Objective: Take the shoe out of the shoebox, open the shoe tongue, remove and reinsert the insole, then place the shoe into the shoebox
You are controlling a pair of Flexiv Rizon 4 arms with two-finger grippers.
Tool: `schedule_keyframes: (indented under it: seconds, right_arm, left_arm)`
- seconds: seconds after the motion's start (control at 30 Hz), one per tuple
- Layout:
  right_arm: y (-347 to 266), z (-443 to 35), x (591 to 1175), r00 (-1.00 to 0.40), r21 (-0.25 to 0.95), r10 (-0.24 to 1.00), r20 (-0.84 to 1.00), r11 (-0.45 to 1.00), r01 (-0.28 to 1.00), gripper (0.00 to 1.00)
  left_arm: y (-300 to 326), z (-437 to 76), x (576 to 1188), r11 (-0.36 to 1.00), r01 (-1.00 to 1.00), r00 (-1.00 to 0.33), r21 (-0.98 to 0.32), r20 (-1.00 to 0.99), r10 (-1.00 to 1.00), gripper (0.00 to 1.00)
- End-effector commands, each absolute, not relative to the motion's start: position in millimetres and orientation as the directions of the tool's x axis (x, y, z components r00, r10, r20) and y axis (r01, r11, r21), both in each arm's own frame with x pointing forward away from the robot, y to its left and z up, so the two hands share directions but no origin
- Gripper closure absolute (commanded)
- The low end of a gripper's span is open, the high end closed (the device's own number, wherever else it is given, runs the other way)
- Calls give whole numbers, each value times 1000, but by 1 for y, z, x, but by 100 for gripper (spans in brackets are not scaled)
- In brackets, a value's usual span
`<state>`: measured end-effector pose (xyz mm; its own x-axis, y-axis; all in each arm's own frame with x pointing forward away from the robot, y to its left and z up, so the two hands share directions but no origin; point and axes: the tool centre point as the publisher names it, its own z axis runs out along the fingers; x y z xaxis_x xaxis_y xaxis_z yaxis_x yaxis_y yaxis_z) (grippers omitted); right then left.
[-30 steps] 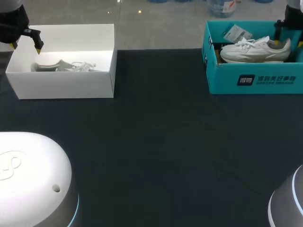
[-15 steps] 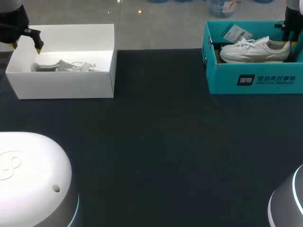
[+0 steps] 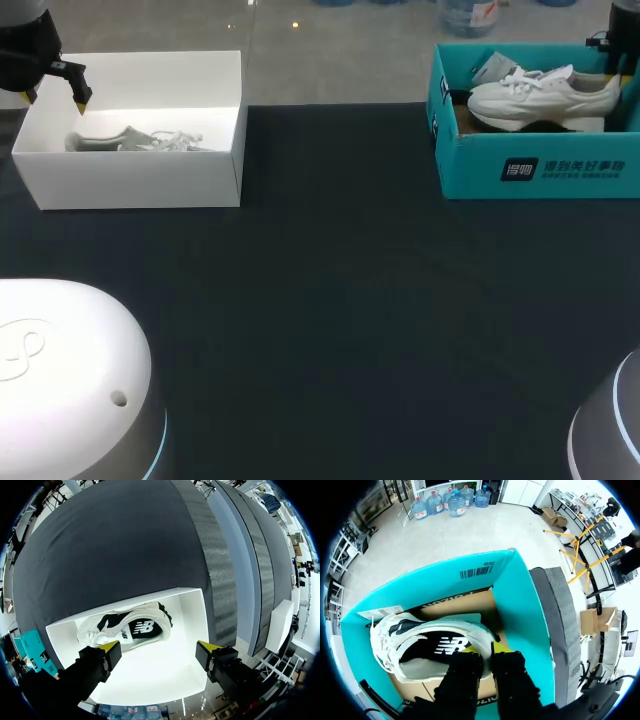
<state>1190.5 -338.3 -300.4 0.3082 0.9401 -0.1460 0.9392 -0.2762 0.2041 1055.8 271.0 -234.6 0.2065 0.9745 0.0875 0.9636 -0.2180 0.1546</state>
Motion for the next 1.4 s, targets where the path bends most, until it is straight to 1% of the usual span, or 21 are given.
schedule_keyframes:
  seconds: [0.03,0.2,0.33,0.53,0.7,0.8,1.4]
  right_arm:
    - [-335,-249,1175,310,250,939,-150,-267,931,100]
    - [-334,-191,1176,304,286,937,-172,-248,926,100]
    - [-330,-144,1177,271,311,940,-209,-199,929,100]
    - [-325,-94,1176,253,337,940,-228,-168,926,100]
    - [-319,-81,1177,246,337,940,-239,-157,928,100]
    - [-314,-83,1180,223,295,951,-212,-156,943,100]
    - [-314,-83,1180,223,295,951,-212,-156,943,100]
  left_arm:
    - [272,-234,1056,-219,964,208,153,89,974,0]
    - [272,-234,1056,-219,964,208,153,89,974,0]
    - [272,-234,1056,-219,964,208,153,89,974,0]
    - [272,-234,1056,-219,964,208,153,89,974,0]
    - [272,-234,1056,-219,964,208,153,89,974,0]
    - [272,-234,1056,-219,964,208,153,89,974,0]
    - [272,-234,1056,-219,964,208,153,89,974,0]
